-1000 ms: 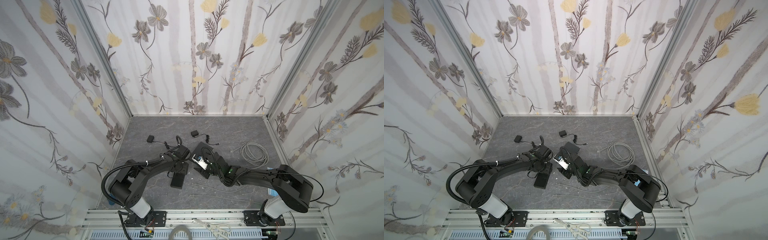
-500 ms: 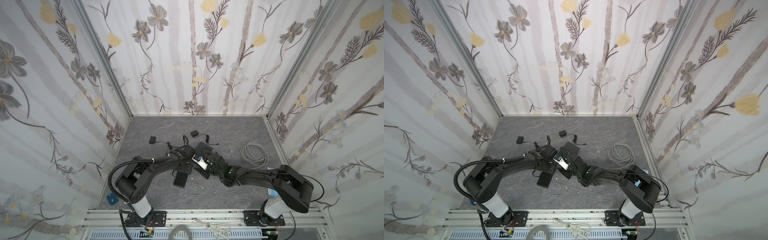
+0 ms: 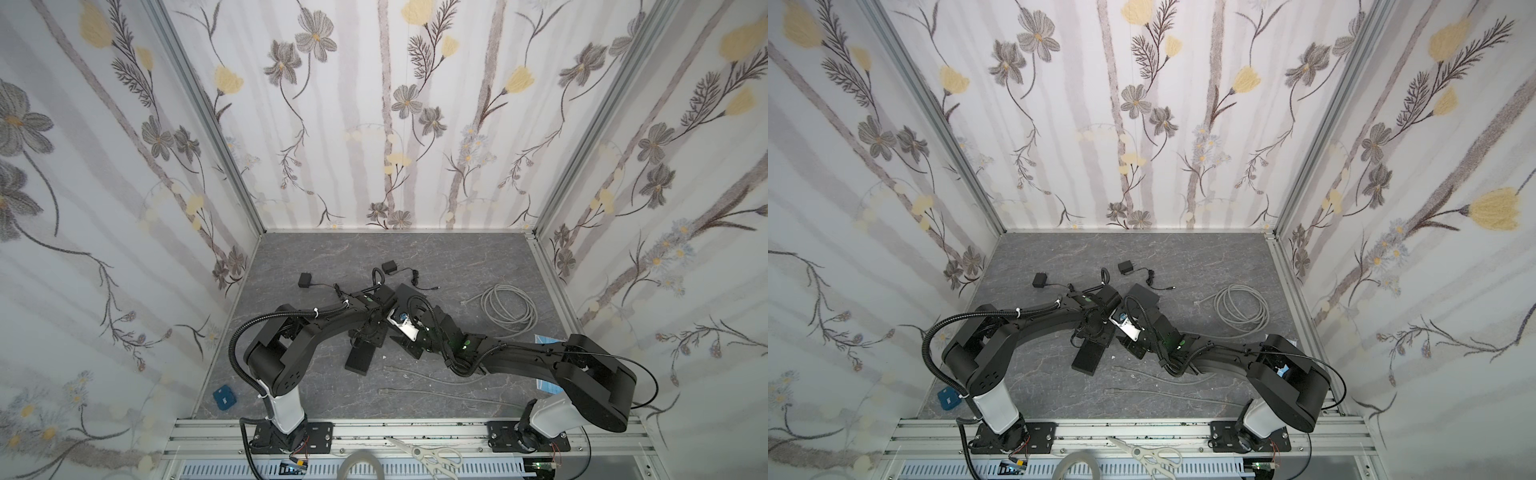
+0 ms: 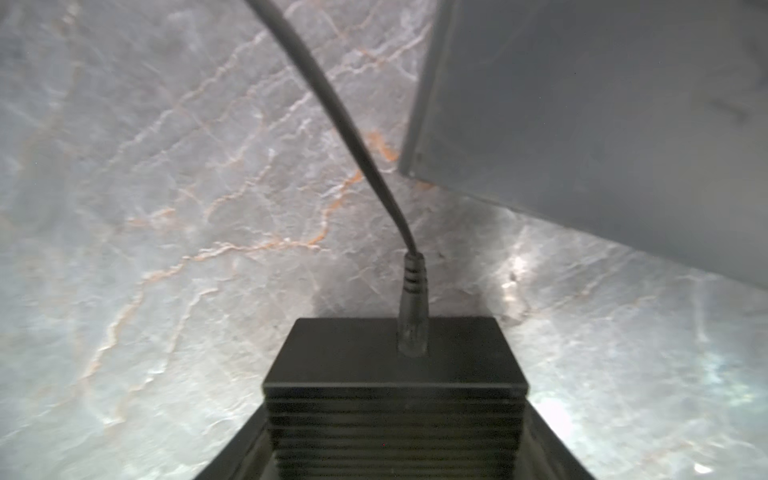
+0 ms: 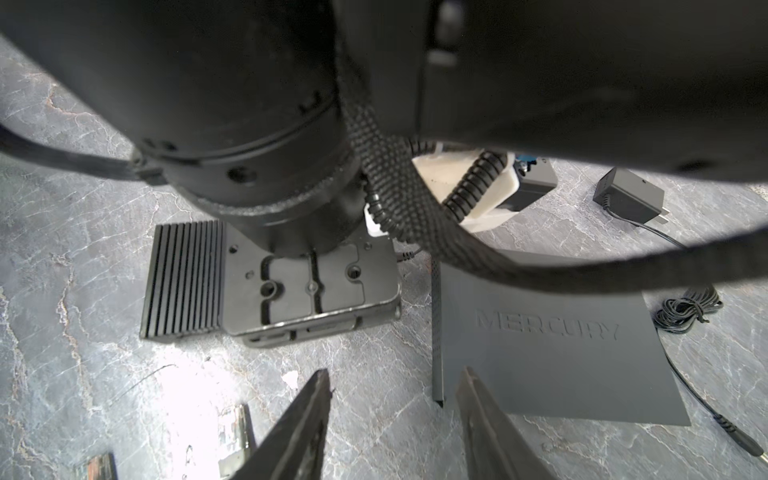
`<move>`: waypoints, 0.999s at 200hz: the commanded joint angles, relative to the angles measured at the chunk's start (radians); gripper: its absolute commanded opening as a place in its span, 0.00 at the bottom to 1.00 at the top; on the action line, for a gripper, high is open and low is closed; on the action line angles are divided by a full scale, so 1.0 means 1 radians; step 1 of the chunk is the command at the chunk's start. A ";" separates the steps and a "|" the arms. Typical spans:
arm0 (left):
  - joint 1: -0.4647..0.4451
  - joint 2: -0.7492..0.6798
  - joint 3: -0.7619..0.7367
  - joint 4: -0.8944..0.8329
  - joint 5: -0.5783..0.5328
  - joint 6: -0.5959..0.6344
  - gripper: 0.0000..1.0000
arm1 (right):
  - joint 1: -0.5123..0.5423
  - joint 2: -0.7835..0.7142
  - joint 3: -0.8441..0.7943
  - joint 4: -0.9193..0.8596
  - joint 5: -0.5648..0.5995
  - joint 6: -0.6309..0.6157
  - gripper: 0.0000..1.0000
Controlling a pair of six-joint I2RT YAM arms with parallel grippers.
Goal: Insert the plug into the switch port
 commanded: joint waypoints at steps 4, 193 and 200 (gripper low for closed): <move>0.001 0.029 -0.010 -0.180 -0.098 0.074 0.56 | 0.001 -0.019 -0.014 0.052 -0.002 -0.011 0.51; 0.002 -0.183 -0.044 -0.171 -0.093 0.025 0.82 | 0.001 -0.103 -0.069 0.095 0.054 -0.037 0.51; 0.004 -0.223 -0.045 -0.166 -0.093 0.017 0.82 | 0.002 -0.118 -0.082 0.105 0.059 -0.041 0.51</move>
